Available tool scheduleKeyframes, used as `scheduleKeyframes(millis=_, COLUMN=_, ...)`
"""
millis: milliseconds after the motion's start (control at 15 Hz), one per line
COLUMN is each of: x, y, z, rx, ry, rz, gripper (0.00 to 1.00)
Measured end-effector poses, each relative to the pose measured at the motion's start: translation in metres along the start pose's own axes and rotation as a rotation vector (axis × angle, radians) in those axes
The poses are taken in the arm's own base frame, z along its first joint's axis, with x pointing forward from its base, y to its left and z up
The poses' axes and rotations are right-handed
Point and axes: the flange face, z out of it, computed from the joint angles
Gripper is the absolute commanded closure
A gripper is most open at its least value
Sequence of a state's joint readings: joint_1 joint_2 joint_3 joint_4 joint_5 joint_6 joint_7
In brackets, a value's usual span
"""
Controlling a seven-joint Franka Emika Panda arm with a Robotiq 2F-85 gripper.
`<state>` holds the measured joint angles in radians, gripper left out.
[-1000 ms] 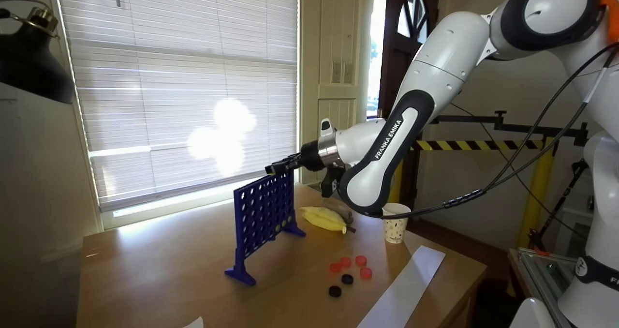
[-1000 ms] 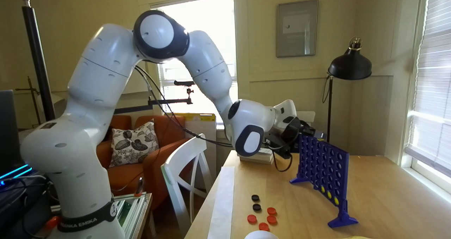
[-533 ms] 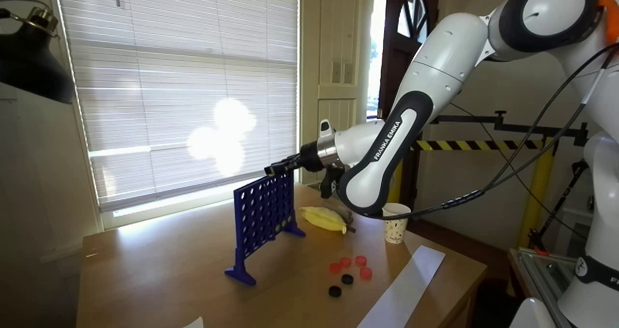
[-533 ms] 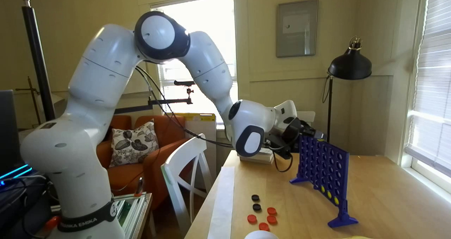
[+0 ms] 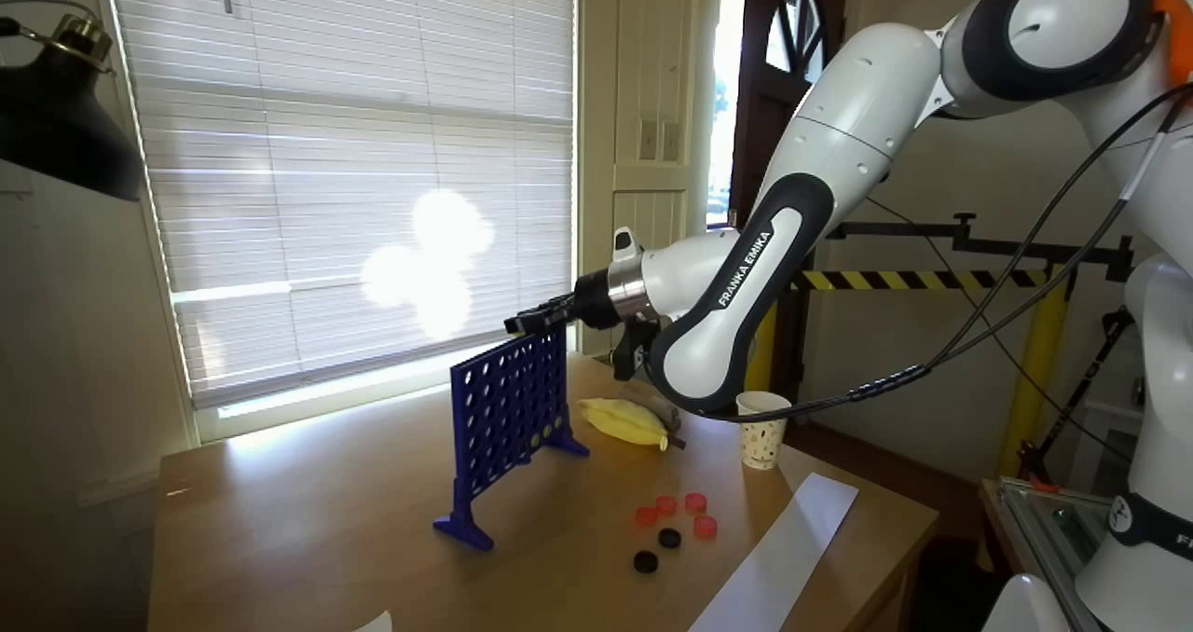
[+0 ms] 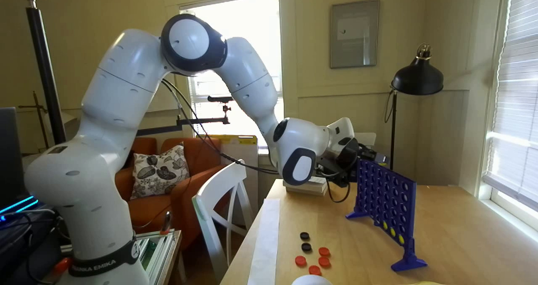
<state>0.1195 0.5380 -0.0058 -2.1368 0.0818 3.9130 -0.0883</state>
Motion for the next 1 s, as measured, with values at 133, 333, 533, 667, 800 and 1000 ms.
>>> scheduleKeyframes(millis=133, x=-0.001, y=0.000, z=0.001, rx=-0.001, ry=-0.002, rz=0.000, gripper=0.89)
scheduleKeyframes(millis=333, x=-0.003, y=0.001, z=0.003, rx=-0.001, ry=-0.004, rz=0.000, gripper=0.89)
scheduleKeyframes(millis=533, x=-0.005, y=0.001, z=0.004, rx=-0.002, ry=-0.006, rz=0.000, gripper=0.89)
scheduleKeyframes(millis=667, x=-0.006, y=0.001, z=0.007, rx=-0.003, ry=-0.004, rz=0.000, gripper=0.89)
scheduleKeyframes(millis=800, x=-0.007, y=0.001, z=0.009, rx=-0.003, ry=-0.005, rz=0.000, gripper=0.89)
scheduleKeyframes(millis=1000, x=-0.009, y=0.001, z=0.011, rx=-0.003, ry=-0.006, rz=0.000, gripper=0.89)
